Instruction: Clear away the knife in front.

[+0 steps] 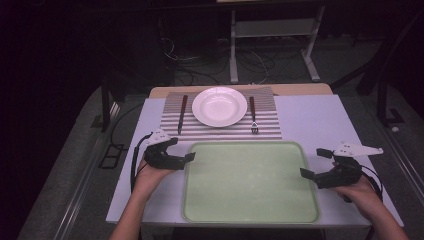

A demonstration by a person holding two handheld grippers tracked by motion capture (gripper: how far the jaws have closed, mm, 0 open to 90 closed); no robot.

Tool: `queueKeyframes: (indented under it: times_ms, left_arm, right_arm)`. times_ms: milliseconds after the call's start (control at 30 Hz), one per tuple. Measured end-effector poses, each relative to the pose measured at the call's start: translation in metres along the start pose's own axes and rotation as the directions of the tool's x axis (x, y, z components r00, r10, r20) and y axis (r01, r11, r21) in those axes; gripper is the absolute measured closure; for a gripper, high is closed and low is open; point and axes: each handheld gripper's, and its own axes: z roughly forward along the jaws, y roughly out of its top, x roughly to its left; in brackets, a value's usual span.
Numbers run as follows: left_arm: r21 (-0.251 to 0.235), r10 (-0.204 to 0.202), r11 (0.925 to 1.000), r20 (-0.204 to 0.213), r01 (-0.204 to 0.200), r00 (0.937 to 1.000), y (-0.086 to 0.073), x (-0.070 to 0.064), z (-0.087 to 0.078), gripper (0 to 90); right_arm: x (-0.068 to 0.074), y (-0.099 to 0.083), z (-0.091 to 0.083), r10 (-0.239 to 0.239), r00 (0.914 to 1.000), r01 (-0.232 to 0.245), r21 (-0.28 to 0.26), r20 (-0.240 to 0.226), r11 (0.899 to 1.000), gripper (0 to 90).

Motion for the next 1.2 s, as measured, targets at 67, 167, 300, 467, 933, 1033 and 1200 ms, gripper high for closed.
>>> queueKeyframes:
  times_ms: [67,167,300,467,933,1033,1200]
  left_arm:
    - [-0.005,-0.008,1.0000,-0.014,0.008,0.9999,0.001,0.004,0.000,12.0]
    - [-0.007,-0.009,0.9999,-0.023,0.009,0.9997,0.001,0.005,0.001,13.7]
    - [-0.008,-0.007,0.9999,-0.037,0.006,0.9993,0.002,0.009,0.002,15.9]
    - [-0.007,-0.008,0.9999,-0.053,0.008,0.9986,0.004,0.012,0.004,20.2]
    - [-0.001,-0.021,0.9998,-0.132,0.021,0.9910,0.009,0.030,0.015,38.7]
    - [0.001,-0.022,0.9998,-0.141,0.022,0.9898,0.009,0.033,0.016,43.0]
    - [0.011,-0.023,0.9996,-0.168,0.026,0.9855,0.012,0.042,0.023,51.5]
  right_arm:
    - [0.000,0.000,0.000,0.002,1.0000,-0.002,0.001,-0.002,1.000,0.0]
    - [-0.001,0.000,0.000,0.002,1.0000,-0.002,-0.002,-0.003,1.000,0.0]
    - [-0.002,0.000,0.001,0.008,1.0000,-0.008,-0.002,-0.005,1.000,0.0]
    - [-0.002,0.000,0.002,0.004,1.0000,-0.004,0.000,-0.006,1.000,0.0]
    - [-0.004,0.000,0.003,0.011,0.9999,-0.011,0.002,-0.002,1.000,0.0]
    - [-0.004,0.000,0.003,0.013,0.9999,-0.013,0.005,-0.003,1.000,0.0]
    - [-0.004,0.000,0.003,0.015,0.9999,-0.015,0.006,0.000,1.000,0.0]
